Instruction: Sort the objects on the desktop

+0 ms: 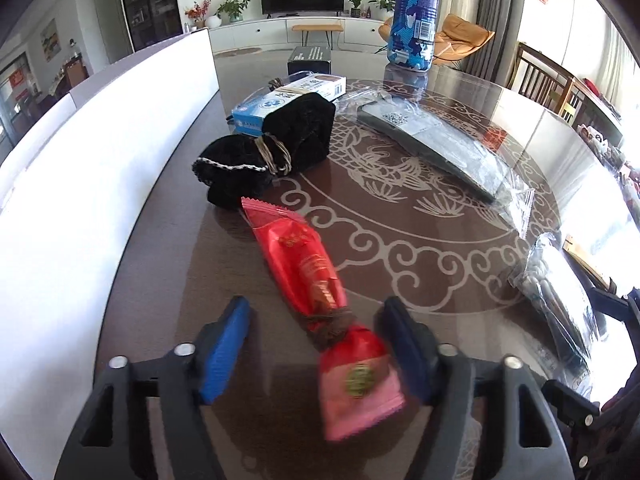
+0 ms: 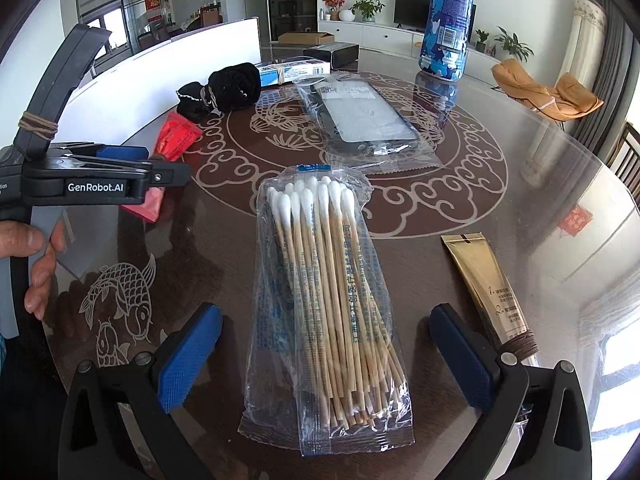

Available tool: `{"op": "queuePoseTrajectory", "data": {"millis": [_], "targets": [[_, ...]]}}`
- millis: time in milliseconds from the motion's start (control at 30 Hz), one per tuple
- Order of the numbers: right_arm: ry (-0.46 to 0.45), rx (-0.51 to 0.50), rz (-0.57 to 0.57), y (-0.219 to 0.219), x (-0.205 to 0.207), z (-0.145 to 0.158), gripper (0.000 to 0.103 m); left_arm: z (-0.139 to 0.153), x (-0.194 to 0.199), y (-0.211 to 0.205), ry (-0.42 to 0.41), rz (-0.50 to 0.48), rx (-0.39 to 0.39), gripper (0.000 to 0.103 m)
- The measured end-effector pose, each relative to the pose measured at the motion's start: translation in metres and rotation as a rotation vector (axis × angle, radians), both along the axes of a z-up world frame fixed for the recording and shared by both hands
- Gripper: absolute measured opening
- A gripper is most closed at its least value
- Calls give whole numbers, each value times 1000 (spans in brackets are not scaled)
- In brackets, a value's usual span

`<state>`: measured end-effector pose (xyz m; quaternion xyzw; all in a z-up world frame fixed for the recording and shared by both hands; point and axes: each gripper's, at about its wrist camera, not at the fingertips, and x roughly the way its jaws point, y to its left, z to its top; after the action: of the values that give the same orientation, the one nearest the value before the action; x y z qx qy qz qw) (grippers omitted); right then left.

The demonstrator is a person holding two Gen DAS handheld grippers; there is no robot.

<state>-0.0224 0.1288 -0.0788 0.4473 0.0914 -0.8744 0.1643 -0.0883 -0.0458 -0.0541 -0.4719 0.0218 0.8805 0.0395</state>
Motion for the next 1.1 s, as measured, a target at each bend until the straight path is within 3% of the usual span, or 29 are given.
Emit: {"op": "queuePoseTrajectory", "data": {"millis": [33,100,200,333,367,400,433,500,567,767,900,1100], "targets": [[0,0,0,0,0,0,103,2,1,-6,-4,-1,-1,33],[0,0,0,0,0,0,103,4,5,-19,-25,-14,42,25],[0,0,0,0,0,0,103,6,19,-32,-71,-81,106,25],[0,0,0,0,0,0,103,6,36,-38,-72,-104,56,27],[0,0,0,0,0,0,103,6,36,-39,-71,-98,66,29],[0,0,0,0,0,0,103,6,36,-38,-71,-103,78,39],[0,0,0,0,0,0,103,5,36,-35,-71,-110,79,58],[0,0,0,0,-1,0,103,1,31,-28,-71,-105,25,77],[0,0,0,0,-1,0,103,-1,29,-20,-66,-120,-27,77],[3,-1,-8,1,0,1,103,-1,28,-17,-66,-120,-17,79],[3,-1,-8,1,0,1,103,-5,27,-20,-78,-95,-17,96],[3,-1,-8,1,0,1,103,-6,27,-19,-80,-89,-17,97]]}}
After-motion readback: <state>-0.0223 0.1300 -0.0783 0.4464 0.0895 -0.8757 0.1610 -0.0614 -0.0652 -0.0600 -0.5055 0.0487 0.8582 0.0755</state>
